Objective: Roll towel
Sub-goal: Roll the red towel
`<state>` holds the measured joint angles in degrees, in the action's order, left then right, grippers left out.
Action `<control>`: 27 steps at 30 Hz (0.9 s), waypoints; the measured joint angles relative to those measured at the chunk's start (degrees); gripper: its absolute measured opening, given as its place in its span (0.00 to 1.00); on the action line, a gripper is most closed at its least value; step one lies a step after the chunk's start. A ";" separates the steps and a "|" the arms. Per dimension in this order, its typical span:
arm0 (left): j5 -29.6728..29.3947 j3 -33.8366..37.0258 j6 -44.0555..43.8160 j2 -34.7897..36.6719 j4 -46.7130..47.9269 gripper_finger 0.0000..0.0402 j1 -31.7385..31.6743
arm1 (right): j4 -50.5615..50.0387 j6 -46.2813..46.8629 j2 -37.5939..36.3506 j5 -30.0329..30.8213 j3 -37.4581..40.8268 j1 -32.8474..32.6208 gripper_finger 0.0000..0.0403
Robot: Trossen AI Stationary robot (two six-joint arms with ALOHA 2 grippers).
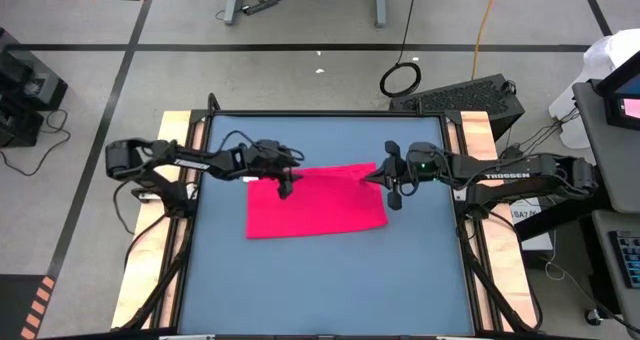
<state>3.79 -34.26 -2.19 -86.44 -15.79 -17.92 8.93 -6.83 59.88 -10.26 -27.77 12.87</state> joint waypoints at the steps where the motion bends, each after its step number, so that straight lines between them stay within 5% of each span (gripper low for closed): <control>1: 0.02 -0.06 0.18 -0.58 -0.03 0.55 -0.10 | 0.00 0.10 0.00 0.01 -0.01 -0.11 0.00; 16: 3.74 -0.08 7.14 -5.22 -0.51 0.51 -0.76 | -0.09 1.28 0.00 2.97 -0.01 -0.99 0.00; 27: 4.00 -0.08 8.86 -4.15 0.20 0.04 1.14 | -0.15 1.17 0.00 2.82 0.00 -0.99 0.00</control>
<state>7.79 -34.35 6.67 -90.59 -15.59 -16.77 8.78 -5.66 59.88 -7.44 -27.77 11.88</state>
